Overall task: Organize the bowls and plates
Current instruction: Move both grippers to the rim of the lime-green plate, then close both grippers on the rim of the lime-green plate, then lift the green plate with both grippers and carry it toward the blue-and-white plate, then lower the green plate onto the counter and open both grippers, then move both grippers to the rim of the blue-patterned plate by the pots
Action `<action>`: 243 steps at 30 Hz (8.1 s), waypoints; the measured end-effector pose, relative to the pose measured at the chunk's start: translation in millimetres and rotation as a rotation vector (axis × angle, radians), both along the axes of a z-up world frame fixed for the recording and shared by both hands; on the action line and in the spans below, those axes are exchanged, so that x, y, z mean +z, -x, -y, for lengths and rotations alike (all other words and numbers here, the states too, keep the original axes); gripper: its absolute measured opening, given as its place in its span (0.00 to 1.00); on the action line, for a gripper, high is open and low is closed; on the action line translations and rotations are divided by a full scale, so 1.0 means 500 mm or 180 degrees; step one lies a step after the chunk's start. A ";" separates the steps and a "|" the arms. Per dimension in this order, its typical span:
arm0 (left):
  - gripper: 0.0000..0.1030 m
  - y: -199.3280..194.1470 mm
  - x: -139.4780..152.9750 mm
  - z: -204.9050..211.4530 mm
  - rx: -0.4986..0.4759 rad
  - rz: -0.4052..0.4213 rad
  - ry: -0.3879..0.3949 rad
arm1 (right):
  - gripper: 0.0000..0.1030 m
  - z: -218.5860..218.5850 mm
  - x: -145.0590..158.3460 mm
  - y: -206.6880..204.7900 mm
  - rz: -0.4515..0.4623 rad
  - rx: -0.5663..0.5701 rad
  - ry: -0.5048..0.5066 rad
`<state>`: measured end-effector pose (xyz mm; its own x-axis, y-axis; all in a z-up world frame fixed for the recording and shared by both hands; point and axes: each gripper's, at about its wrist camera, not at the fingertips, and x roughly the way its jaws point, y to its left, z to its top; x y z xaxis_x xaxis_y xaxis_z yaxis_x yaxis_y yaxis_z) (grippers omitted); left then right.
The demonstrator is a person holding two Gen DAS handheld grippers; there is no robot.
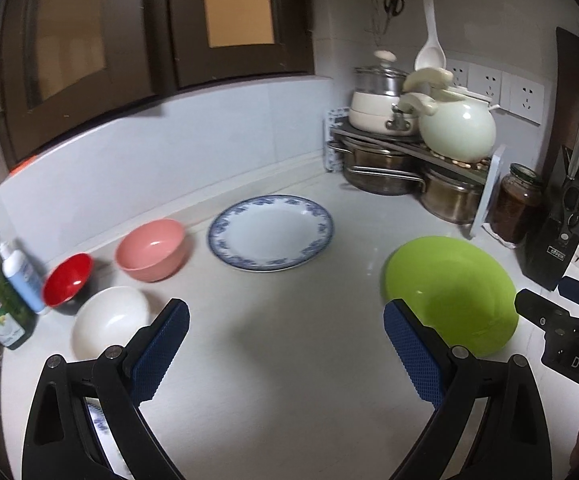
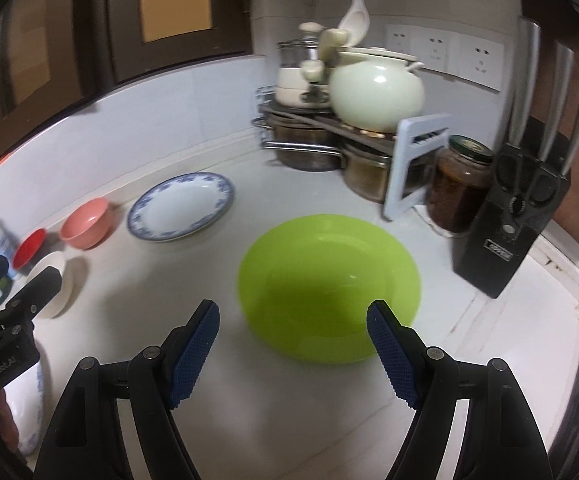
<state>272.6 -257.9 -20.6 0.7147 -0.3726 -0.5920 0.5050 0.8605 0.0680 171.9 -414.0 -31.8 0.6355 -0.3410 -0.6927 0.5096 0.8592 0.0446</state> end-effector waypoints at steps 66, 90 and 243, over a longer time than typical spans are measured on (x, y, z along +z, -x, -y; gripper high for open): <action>0.43 -0.174 -0.254 0.412 -0.0993 -0.1286 -0.0539 | 0.41 0.325 -0.240 -0.109 -0.0624 -0.0658 -0.0724; 0.40 -0.125 -0.155 0.252 -0.0616 -0.1120 -0.0317 | 0.41 0.237 -0.158 -0.091 -0.0569 -0.0411 -0.0607; 0.93 -0.028 -0.080 -0.545 0.1458 -0.0749 -0.0151 | 0.64 -0.516 -0.080 -0.230 -0.0619 0.2019 -0.0338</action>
<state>286.7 14.5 -60.7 0.6437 -0.0216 -0.7649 0.0834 0.9956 0.0422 287.0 -155.8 -72.0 0.5507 0.1336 -0.8240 -0.0852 0.9910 0.1037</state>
